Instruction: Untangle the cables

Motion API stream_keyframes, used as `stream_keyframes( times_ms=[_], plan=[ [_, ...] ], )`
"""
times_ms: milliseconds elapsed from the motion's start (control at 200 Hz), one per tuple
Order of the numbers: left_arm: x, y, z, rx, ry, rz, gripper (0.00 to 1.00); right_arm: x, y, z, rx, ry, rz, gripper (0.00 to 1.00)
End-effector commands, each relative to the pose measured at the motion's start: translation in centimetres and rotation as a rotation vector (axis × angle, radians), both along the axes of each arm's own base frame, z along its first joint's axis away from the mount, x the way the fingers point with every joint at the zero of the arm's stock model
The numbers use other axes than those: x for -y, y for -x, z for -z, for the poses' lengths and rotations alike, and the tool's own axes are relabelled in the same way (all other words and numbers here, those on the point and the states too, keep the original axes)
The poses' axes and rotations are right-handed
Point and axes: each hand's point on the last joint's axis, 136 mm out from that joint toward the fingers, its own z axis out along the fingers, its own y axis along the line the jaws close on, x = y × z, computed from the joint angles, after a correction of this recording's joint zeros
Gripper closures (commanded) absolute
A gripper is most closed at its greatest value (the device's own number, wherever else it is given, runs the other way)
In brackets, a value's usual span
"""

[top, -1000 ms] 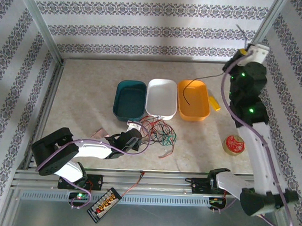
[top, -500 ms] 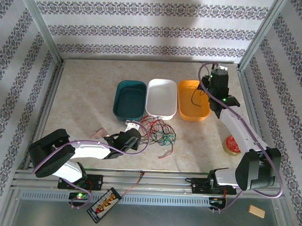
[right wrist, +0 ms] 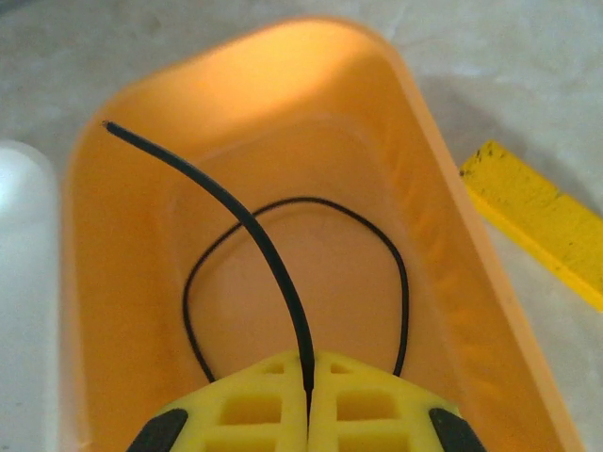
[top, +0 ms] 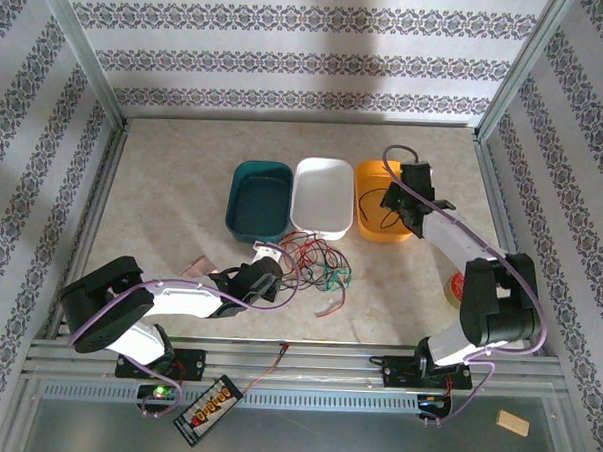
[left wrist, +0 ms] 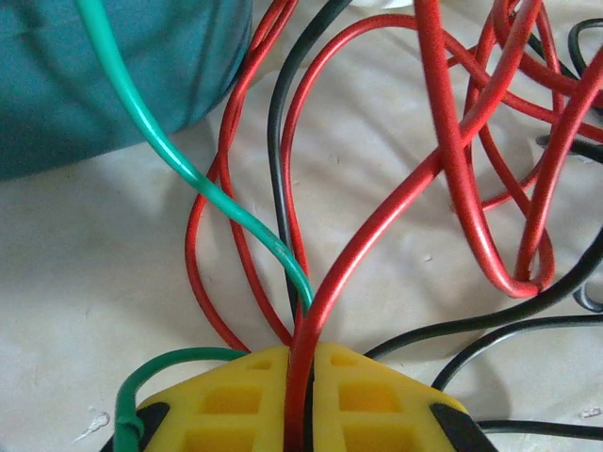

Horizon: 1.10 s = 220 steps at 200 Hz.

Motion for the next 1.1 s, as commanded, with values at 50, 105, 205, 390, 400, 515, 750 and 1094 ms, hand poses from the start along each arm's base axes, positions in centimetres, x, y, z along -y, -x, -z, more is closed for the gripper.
stream_keyframes(
  times_ms=[50,105,205,390,400,515,750,1094],
  plan=[
    [0.1,-0.5,-0.9,0.037,0.029,0.005,1.00,-0.3,-1.4,1.6,-0.046,-0.038,0.035,1.00],
    [0.0,-0.5,-1.0,0.039,0.030,0.002,1.00,-0.3,-1.6,2.2,-0.066,-0.047,0.053,1.00],
    [0.0,-0.5,-1.1,0.041,0.032,0.003,1.00,-0.5,-1.8,2.5,-0.076,-0.081,0.075,0.93],
    [0.0,-0.5,-1.7,0.056,0.048,0.004,1.00,-0.1,-1.5,0.5,-0.030,-0.086,0.103,0.59],
    [0.0,-0.5,-1.7,0.057,0.049,0.003,1.00,0.0,-1.5,0.4,-0.027,-0.083,0.107,0.58],
    [-0.2,-0.5,-1.8,0.067,0.056,-0.002,1.00,0.6,-0.8,-1.4,0.014,-0.061,0.113,0.53],
    [-0.3,-0.4,-1.9,0.073,0.068,-0.006,1.00,-0.8,2.5,-5.0,0.099,-0.083,0.015,0.52],
    [-0.2,-0.7,-1.5,0.072,0.058,-0.012,1.00,-15.9,14.7,-0.8,-0.078,-0.230,-0.648,0.55]
  ],
)
